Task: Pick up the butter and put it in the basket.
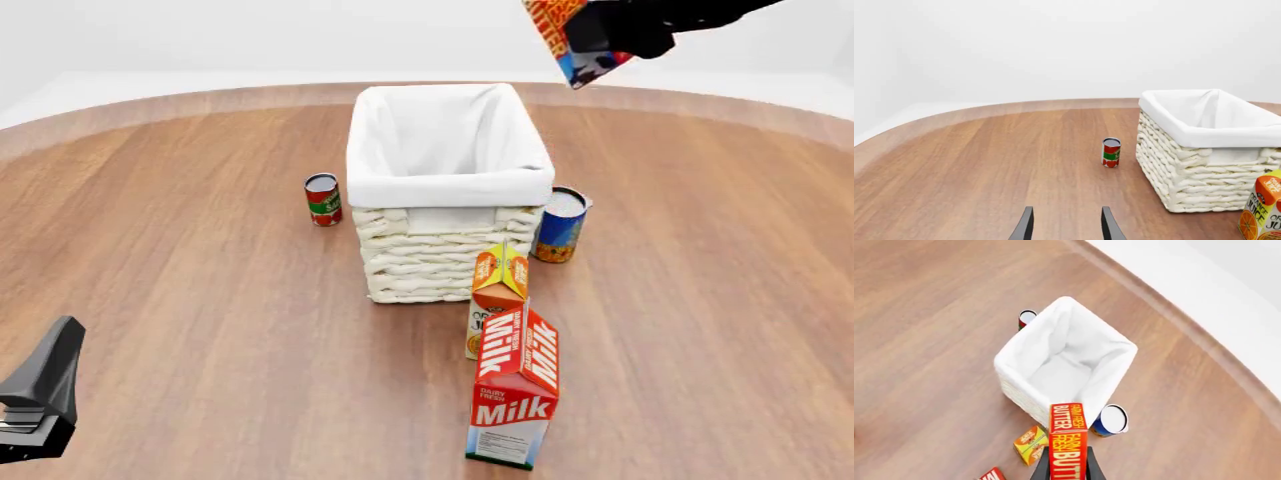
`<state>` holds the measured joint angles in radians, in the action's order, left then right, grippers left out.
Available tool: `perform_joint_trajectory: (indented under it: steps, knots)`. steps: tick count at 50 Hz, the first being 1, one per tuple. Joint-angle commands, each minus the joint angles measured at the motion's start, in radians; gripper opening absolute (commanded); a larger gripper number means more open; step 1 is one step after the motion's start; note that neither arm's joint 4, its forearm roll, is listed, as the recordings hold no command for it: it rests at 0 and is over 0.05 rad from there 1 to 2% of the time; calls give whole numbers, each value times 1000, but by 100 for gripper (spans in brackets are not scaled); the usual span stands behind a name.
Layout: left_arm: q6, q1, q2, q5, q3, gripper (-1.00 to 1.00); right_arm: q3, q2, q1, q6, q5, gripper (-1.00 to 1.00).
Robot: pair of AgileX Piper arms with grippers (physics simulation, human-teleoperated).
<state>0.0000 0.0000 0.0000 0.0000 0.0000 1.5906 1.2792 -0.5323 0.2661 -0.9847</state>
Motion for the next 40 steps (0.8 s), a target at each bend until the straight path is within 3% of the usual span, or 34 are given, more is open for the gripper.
perform_joint_trajectory:
  steps: [1, 10, 23, 32, 40]
  knots:
    - [0, 0, 0, 0, 0, 100, 97, 58, -15, -83, 2, -100]
    - [0, 0, 0, 0, 0, 100, 53, 107, -42, -79, 62, -100]
    - [0, 0, 0, 0, 0, 100, 163, 229, -62, -97, 78, -100]
    - [0, 0, 0, 0, 0, 100, 267, 314, -68, -82, 63, -100]
    - [0, 0, 0, 0, 0, 100, 292, 362, -61, -70, 69, -100]
